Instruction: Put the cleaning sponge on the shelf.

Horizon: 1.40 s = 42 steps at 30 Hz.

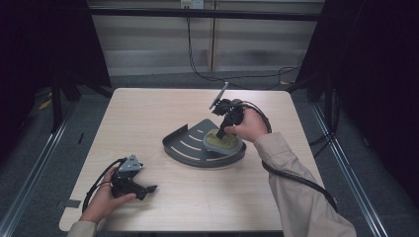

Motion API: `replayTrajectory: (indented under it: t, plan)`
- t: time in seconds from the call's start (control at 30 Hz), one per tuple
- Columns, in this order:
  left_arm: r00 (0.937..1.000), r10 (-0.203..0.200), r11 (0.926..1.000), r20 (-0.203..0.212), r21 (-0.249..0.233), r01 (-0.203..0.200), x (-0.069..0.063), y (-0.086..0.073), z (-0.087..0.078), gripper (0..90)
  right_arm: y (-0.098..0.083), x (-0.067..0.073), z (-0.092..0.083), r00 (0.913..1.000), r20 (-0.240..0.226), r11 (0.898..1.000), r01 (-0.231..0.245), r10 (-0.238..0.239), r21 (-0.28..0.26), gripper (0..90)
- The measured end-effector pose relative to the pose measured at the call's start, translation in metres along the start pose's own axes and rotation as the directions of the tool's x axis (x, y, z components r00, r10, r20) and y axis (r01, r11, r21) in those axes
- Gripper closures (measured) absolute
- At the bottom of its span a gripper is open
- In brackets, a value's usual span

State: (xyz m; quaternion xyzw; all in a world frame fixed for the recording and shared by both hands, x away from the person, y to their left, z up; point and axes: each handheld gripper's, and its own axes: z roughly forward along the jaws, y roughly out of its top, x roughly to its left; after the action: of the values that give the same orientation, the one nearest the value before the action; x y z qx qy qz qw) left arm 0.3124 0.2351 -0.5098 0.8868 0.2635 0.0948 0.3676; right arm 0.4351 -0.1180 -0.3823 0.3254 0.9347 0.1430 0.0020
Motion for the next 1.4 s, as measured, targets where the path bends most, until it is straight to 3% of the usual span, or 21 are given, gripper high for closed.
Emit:
replayTrajectory:
  t: [0.57, 0.73, 1.1, 1.4]
  plan:
    - [1.0, -0.002, 1.0, 0.003, -0.002, 0.002, 0.0, 0.0, 0.0, 0.0, 0.002, -0.006, 0.012, 0.9999, 0.011, 1.0, -0.011, 0.011, 0.024, 70.4]
    - [1.0, -0.004, 1.0, 0.005, -0.002, 0.004, 0.0, 0.0, 0.0, 0.0, 0.003, -0.008, 0.016, 0.9999, 0.009, 1.0, -0.013, 0.013, 0.005, 70.4]
    - [1.0, -0.005, 1.0, 0.005, -0.003, 0.005, 0.0, 0.0, 0.0, 0.1, 0.0, -0.011, 0.031, 0.9996, 0.006, 0.998, -0.029, 0.029, 0.056, 70.1]
    - [1.0, -0.002, 1.0, 0.0, -0.006, 0.002, 0.0, 0.0, 0.0, 0.1, -0.003, -0.013, 0.038, 0.9991, 0.007, 0.998, -0.042, 0.042, 0.057, 70.1]
